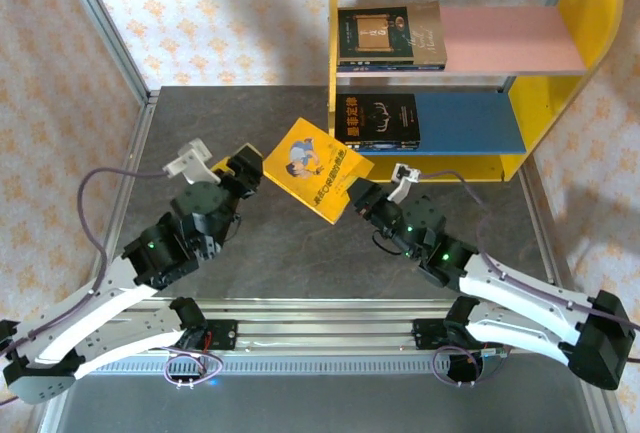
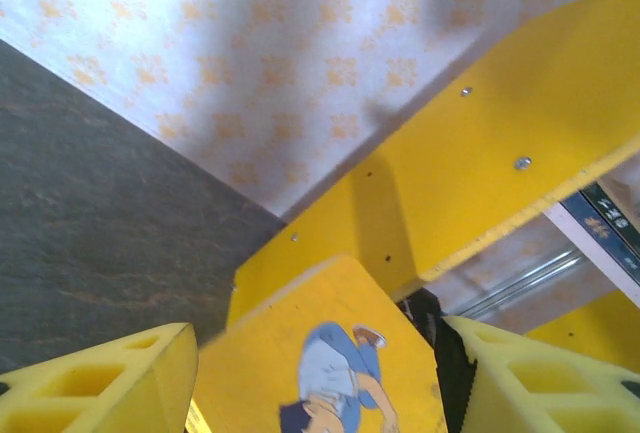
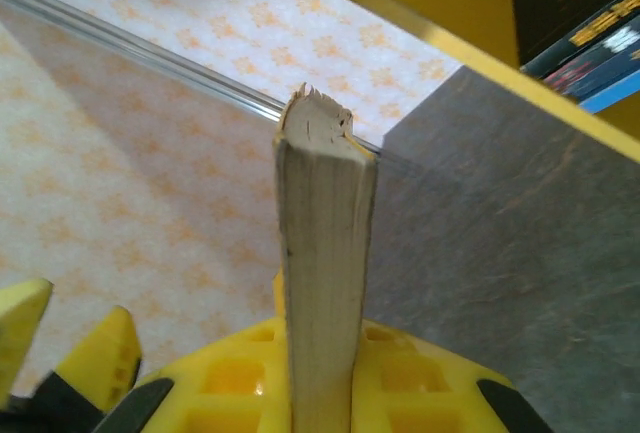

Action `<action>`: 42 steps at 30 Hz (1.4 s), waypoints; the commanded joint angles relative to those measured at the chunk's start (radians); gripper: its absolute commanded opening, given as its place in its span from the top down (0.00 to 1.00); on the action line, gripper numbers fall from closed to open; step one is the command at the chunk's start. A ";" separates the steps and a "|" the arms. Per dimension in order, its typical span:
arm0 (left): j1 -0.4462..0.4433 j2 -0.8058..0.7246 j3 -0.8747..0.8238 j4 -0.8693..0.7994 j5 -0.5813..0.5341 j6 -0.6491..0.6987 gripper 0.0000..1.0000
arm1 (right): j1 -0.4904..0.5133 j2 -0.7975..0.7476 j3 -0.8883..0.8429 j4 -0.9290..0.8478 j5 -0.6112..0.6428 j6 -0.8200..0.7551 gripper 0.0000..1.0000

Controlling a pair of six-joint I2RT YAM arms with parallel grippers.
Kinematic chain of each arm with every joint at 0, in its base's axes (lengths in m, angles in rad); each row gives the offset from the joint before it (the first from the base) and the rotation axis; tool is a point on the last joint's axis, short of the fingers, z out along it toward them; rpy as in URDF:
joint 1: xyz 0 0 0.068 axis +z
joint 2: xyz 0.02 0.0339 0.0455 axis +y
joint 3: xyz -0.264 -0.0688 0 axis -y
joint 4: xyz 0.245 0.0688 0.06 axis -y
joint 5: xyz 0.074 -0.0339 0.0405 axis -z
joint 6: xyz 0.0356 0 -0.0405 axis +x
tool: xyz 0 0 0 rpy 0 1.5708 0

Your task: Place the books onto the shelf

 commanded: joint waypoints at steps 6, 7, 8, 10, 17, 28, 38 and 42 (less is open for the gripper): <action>0.272 0.109 0.084 -0.305 0.486 0.097 0.38 | -0.135 -0.066 0.261 -0.289 -0.305 -0.218 0.87; 0.276 0.112 0.086 -0.301 0.507 0.105 0.37 | -0.155 -0.066 0.295 -0.330 -0.341 -0.240 0.87; 0.278 0.116 0.089 -0.289 0.536 0.120 0.37 | -0.181 -0.064 0.335 -0.371 -0.390 -0.268 0.87; 0.281 0.125 0.105 -0.281 0.576 0.140 0.37 | -0.226 -0.064 0.398 -0.448 -0.454 -0.311 0.87; 0.282 0.137 0.156 -0.303 0.671 0.217 0.34 | -0.328 -0.080 0.516 -0.583 -0.567 -0.374 0.88; 0.314 0.145 0.100 -0.151 0.885 0.182 0.30 | -0.361 -0.055 0.534 -0.539 -0.652 -0.358 0.89; 0.348 0.107 0.088 -0.164 0.811 0.157 0.30 | -0.370 -0.048 0.521 -0.571 -0.629 -0.386 0.89; 0.348 0.075 0.093 -0.202 0.715 0.157 0.29 | -0.371 -0.034 0.499 -0.549 -0.639 -0.376 0.89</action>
